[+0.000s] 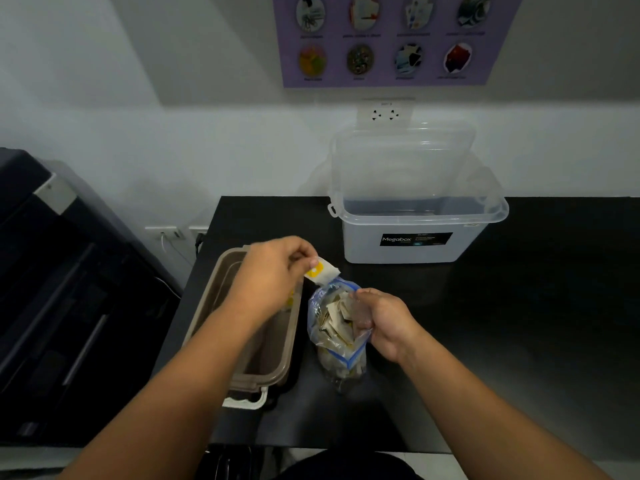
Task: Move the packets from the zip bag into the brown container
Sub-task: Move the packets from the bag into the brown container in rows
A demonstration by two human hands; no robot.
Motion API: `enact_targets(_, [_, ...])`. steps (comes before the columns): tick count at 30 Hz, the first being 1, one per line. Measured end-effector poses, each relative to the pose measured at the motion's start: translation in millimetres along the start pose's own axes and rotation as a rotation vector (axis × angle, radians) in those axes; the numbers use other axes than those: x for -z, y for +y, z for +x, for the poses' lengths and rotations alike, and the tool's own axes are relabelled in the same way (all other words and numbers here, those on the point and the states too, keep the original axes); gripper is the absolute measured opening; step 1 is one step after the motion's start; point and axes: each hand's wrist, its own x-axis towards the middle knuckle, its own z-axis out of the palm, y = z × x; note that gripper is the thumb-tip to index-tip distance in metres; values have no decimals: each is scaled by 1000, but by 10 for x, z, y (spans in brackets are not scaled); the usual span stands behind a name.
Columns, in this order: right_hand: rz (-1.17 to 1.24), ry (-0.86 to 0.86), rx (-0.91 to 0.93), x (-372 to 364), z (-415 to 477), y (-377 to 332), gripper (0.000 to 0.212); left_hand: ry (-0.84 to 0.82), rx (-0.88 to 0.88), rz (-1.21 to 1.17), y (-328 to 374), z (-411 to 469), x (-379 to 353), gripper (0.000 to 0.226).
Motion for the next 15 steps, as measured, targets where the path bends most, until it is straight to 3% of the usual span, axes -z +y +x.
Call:
enact_targets(3, [29, -7, -16, -20, 3, 22, 16, 83, 12, 13, -187, 49, 222, 10])
enact_targets(6, [28, 3, 6, -51, 5, 24, 17, 37, 37, 150, -426, 89, 348, 13])
enact_targets(15, [41, 23, 17, -148, 20, 74, 19, -357, 109, 440, -863, 179, 56, 7])
